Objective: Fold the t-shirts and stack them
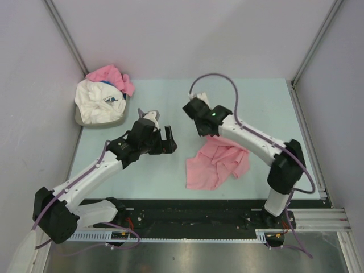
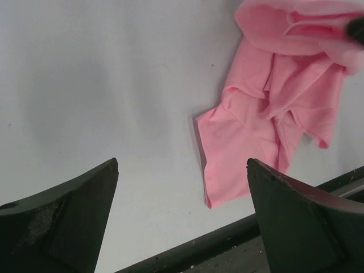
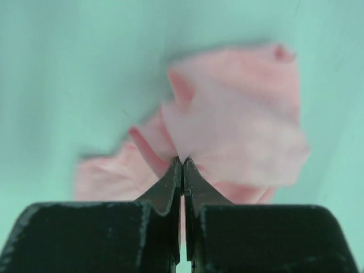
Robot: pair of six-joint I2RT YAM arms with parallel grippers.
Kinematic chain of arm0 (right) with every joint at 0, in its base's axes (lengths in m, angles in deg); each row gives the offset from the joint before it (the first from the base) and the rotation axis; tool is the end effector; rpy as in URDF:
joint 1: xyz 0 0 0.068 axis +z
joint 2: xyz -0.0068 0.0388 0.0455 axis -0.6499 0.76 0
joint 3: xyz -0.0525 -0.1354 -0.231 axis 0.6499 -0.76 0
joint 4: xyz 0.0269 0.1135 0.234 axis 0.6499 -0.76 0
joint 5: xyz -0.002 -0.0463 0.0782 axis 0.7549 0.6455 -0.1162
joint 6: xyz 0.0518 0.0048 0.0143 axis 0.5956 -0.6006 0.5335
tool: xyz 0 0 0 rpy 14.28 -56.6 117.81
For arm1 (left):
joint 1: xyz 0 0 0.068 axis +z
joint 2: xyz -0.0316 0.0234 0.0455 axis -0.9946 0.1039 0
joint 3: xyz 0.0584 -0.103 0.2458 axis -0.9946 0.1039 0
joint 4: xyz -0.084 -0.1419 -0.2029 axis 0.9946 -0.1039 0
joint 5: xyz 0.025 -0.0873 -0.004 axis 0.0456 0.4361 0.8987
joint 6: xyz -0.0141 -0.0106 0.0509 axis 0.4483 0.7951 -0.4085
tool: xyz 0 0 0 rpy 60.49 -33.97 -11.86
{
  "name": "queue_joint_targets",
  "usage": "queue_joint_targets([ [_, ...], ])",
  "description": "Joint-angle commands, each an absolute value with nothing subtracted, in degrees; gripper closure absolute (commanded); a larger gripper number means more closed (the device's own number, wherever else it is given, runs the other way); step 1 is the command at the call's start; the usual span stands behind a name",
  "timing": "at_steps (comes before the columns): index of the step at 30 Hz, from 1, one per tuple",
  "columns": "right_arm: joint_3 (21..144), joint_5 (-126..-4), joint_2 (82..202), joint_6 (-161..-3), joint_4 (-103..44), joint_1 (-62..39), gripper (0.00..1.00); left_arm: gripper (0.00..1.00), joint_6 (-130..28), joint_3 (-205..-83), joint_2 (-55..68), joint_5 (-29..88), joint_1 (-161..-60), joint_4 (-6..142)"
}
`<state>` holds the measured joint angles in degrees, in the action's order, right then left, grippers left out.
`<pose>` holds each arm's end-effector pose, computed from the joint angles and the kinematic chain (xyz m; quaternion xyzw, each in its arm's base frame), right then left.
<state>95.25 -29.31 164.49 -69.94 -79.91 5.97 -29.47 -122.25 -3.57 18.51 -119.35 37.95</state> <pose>0.2715 0.2618 0.2690 -0.1782 0.9329 -0.0912 0.2995 0.1983 -0.1384 0.2765 0.0100 0.9141 -0.2083 0.3477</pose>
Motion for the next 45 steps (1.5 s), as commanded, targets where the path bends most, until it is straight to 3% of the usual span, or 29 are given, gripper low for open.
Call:
queue_joint_targets([
  [1, 111.81, -23.69, 151.13, -72.04, -83.22, 6.84, 1.0, 0.0, -30.49, -127.88, -7.67, 18.66, -119.02, 35.56],
  [5, 121.05, -15.78, 148.92, -72.66, -89.47, 5.09, 1.0, 0.0, -30.49, -129.2, -11.8, 17.96, -119.02, 34.06],
  [17, 124.58, -17.01, 144.7, -72.49, -91.41, -3.34, 1.0, 0.0, -29.96, -135.18, -15.42, 18.22, -119.02, 30.72],
  [22, 112.74, -17.43, 143.13, -69.59, -91.07, -13.18, 1.0, 0.0, -30.14, -132.72, -14.01, 18.31, -119.02, 31.77],
  [26, 99.11, -26.21, 142.06, -67.74, -84.49, -25.74, 1.0, 0.0, -29.7, -130.27, -12.96, 17.52, -119.02, 33.79],
  [27, 95.61, -27.18, 143.2, -67.48, -84.56, -29.33, 0.51, 0.0, -29.52, -129.82, -12.43, 17.61, -119.02, 34.14],
  [29, 93.21, -27.02, 146.1, -64.41, -84.82, -30.95, 0.01, 0.0, -29.17, -128.86, -10.24, 18.3, -119.02, 35.98],
  [36, 95.3, -26.05, 142.07, -61.76, -83.15, -23.68, 0.01, 0.0, -29.52, -133.85, 5.48, 20.24, -119.02, 40.47],
  [45, 91.71, -23.86, 138.91, -61.94, -84.3, -13.99, 0.0, 0.03, -32.16, -156.6, 34.2, 19.38, -119.1, 38.72],
])
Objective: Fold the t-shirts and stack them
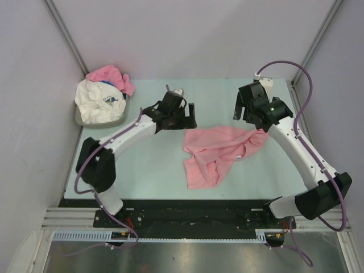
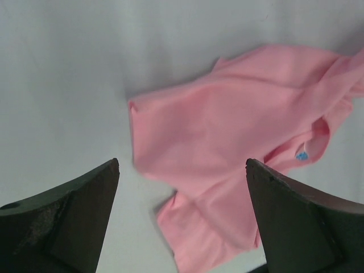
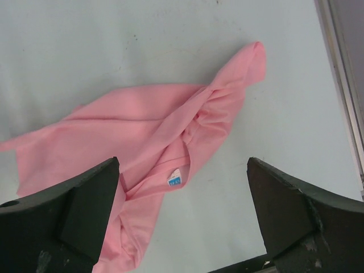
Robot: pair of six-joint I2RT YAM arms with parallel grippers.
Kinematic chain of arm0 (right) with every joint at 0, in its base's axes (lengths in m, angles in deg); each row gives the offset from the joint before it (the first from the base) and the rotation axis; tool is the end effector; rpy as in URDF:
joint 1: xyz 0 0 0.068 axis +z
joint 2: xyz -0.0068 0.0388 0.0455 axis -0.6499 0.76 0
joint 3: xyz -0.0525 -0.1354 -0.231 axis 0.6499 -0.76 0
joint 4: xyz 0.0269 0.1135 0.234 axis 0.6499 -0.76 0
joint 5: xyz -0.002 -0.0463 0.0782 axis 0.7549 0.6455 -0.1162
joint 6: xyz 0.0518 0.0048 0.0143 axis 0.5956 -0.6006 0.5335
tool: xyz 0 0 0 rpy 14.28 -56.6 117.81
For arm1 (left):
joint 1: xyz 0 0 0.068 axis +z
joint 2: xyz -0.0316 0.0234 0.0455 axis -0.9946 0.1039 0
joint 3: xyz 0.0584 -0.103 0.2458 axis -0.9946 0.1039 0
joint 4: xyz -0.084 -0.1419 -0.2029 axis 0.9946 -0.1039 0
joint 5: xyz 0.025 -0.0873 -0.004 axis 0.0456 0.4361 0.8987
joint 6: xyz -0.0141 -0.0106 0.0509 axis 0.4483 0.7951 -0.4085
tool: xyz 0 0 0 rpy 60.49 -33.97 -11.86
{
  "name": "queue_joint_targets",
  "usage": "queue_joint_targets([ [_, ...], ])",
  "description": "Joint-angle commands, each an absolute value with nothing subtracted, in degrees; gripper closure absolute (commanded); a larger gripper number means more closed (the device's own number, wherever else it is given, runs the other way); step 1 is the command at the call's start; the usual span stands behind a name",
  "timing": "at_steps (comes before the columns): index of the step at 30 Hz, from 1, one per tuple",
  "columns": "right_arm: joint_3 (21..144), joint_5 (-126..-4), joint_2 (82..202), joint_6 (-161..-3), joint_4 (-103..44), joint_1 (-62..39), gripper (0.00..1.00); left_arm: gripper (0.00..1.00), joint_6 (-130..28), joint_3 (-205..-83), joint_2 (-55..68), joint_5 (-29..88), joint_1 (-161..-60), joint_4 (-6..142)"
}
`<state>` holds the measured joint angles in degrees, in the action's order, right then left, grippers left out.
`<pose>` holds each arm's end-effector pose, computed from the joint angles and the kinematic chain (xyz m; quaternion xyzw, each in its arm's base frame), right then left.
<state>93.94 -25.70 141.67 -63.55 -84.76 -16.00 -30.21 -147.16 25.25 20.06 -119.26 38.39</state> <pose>0.2641 0.1000 0.3828 0.1001 0.9008 -0.0923 0.4124 0.2991 -0.2103 0.2786 0.0212 0.9259 -0.2006 0.3193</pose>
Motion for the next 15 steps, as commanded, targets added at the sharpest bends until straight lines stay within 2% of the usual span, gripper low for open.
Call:
queue_joint_targets([
  [1, 91.27, -23.68, 138.64, -61.85, -84.47, -13.55, 0.0, 0.03, -32.59, -160.54, 36.07, 19.02, -118.93, 37.41],
  [7, 89.33, -22.53, 136.88, -63.6, -84.04, -13.46, 0.0, 0.11, -31.9, -168.66, 47.32, 20.86, -117.79, 35.29],
  [15, 87.49, -23.85, 137.14, -63.87, -82.28, -13.46, 0.0, 0.23, -32.24, -168.32, 51.91, 20.33, -117.61, 35.73],
])
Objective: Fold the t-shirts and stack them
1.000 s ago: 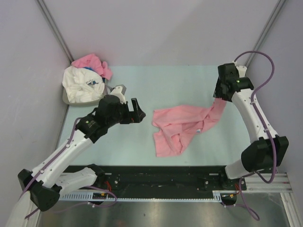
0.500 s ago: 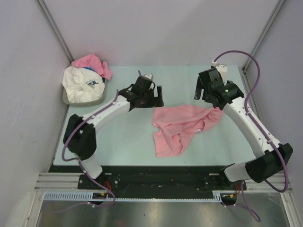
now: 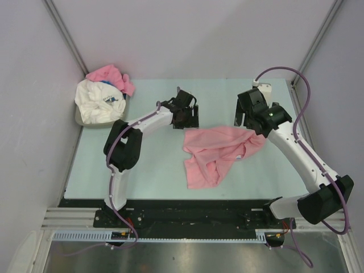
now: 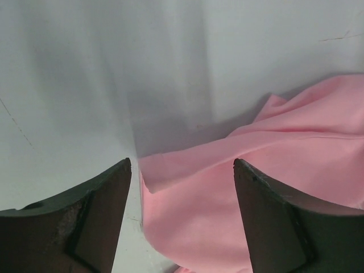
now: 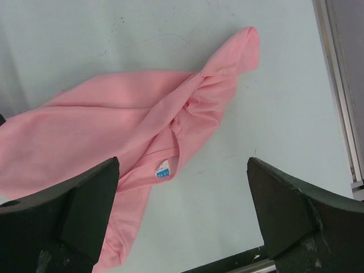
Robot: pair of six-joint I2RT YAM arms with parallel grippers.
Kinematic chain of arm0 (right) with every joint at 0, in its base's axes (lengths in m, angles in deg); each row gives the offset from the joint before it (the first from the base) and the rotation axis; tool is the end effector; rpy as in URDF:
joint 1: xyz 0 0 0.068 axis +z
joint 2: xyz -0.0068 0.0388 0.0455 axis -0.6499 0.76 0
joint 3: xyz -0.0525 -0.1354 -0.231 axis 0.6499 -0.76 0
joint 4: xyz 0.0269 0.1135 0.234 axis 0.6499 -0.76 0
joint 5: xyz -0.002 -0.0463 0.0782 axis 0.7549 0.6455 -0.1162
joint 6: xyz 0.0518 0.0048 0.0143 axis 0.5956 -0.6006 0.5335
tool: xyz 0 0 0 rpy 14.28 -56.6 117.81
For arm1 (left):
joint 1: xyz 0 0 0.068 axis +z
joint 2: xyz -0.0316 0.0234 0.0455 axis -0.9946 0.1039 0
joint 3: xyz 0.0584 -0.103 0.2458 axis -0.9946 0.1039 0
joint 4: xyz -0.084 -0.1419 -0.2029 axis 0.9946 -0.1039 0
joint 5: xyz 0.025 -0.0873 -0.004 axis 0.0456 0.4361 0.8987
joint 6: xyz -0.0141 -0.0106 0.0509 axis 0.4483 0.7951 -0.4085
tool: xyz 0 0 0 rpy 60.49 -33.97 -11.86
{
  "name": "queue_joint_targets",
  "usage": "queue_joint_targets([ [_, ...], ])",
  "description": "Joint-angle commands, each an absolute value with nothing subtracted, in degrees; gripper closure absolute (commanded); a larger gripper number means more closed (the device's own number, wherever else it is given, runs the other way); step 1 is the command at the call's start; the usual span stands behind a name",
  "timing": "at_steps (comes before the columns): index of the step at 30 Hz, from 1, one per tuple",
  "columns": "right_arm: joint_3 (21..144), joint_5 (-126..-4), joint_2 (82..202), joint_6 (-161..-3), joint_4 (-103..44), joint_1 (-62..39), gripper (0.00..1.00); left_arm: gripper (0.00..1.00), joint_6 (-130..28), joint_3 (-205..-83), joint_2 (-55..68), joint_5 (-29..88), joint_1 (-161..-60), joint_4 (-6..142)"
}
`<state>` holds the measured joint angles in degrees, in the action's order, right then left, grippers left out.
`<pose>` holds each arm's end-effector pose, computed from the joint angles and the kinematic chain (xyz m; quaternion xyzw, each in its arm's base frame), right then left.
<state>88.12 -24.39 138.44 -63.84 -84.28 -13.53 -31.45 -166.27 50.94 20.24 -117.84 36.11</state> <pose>0.2473 0.1042 0.3671 0.0772 0.9059 -0.1030 0.4034 0.3835 -0.2560 0.2054 0.0217 0.9523 -0.1553 0.2618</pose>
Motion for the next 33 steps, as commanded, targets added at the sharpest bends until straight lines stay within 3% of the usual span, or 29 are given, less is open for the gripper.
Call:
queue_joint_targets([
  [1, 86.96, -24.03, 137.4, -63.87, -81.75, -13.29, 0.0, 0.24, -32.51, -168.14, 52.35, 20.42, -117.7, 35.73],
  [6, 85.99, -24.47, 137.93, -63.61, -80.96, -13.2, 0.0, 0.34, -32.69, -165.77, 53.14, 20.86, -117.7, 37.3],
  [9, 85.47, -24.29, 138.2, -63.35, -80.87, -12.94, 0.0, 0.46, -33.21, -165.94, 53.84, 20.77, -117.61, 37.31],
  [10, 84.94, -24.29, 138.28, -63.34, -80.87, -12.85, 0.01, 0.55, -33.48, -165.94, 54.02, 20.6, -117.61, 37.31],
  [12, 84.59, -24.2, 138.28, -63.08, -80.78, -12.67, 0.0, 0.65, -33.92, -166.2, 54.55, 20.42, -117.35, 37.13],
  [16, 84.06, -24.03, 138.2, -62.82, -80.69, -12.41, 0.0, 1.0, -34.53, -166.64, 55.34, 20.33, -117.0, 36.52],
  [20, 84.06, -23.59, 137.58, -62.99, -80.61, -12.23, 0.0, 1.0, -36.2, -168.22, 52.9, 18.67, -116.73, 33.9],
  [24, 84.06, -22.97, 137.32, -62.73, -80.69, -12.32, 0.0, 0.99, -37.87, -177.94, 45.07, 15.41, -115.24, 27.92],
  [29, 84.06, -24.64, 136.62, -62.73, -80.34, -12.32, 0.0, 1.0, -38.22, -192.1, 35.94, 19.54, -109.1, 19.48],
  [33, 84.15, -25.34, 134.77, -63.87, -79.55, -12.67, 0.0, 1.0, -39.37, -194.77, 29.51, 20.42, -104.79, 16.04],
])
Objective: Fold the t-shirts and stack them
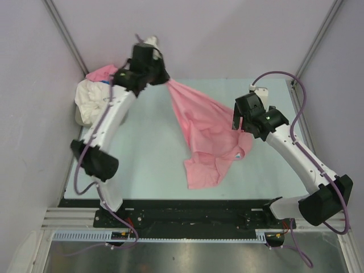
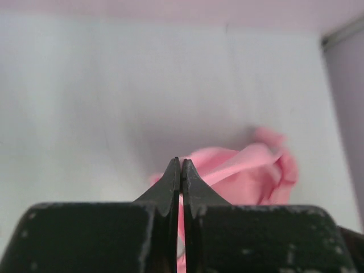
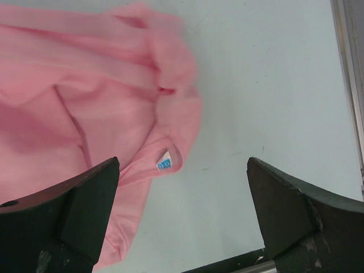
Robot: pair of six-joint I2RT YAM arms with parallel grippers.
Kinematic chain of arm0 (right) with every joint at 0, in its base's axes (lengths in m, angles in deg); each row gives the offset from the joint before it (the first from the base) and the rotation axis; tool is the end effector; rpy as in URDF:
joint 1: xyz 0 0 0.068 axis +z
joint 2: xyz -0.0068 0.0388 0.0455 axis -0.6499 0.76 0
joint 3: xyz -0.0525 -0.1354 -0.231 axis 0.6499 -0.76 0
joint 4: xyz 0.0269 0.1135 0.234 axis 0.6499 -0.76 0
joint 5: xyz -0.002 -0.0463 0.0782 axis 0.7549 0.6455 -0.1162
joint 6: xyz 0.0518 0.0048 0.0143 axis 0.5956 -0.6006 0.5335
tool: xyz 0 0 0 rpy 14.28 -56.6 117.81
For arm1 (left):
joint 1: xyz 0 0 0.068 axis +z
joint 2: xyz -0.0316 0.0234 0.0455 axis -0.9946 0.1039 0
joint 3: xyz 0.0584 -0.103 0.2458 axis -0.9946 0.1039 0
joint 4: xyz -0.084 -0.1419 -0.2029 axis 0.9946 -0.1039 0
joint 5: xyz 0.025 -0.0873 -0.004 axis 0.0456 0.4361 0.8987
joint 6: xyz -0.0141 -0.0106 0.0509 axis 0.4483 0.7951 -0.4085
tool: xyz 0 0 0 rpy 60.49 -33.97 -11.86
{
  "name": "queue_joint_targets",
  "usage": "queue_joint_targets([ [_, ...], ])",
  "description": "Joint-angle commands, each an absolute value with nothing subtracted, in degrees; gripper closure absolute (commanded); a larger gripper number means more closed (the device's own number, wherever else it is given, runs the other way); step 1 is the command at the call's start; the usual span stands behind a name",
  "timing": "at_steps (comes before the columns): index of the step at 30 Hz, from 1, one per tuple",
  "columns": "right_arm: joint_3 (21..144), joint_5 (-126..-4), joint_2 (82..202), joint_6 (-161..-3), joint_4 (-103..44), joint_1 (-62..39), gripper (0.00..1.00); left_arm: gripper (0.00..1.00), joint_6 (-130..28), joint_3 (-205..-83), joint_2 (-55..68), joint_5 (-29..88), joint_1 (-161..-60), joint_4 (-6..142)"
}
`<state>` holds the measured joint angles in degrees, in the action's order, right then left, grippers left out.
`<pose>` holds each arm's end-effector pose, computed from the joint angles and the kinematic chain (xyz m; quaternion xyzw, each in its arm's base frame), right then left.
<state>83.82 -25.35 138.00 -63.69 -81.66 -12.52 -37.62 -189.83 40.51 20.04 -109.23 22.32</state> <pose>0.2461 0.1095 0.3486 0.0648 0.9119 -0.0971 0.3934 0.3887 -0.1820 0.3993 -0.0012 0.8844 -0.1879 0.4272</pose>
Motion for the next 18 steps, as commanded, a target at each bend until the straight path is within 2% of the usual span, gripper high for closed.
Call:
queue_joint_targets([
  [1, 84.15, -26.04, 134.33, -64.22, -79.29, -12.84, 0.0, 1.0, -39.71, -194.51, 27.24, 20.59, -104.0, 15.52],
  [7, 84.15, -28.5, 136.08, -64.22, -78.15, -13.9, 0.0, 1.0, -40.68, -181.61, 20.11, 19.81, -101.44, 16.74],
  [13, 84.59, -36.75, 142.58, -66.07, -73.4, -13.99, 0.0, 1.0, -36.83, -158.5, 14.22, 23.49, -101.44, 23.85],
  [18, 87.47, -45.54, 150.74, -68.17, -68.13, -12.68, 0.0, 1.0, -30.94, -138.1, 7.89, 24.64, -105.21, 31.94],
])
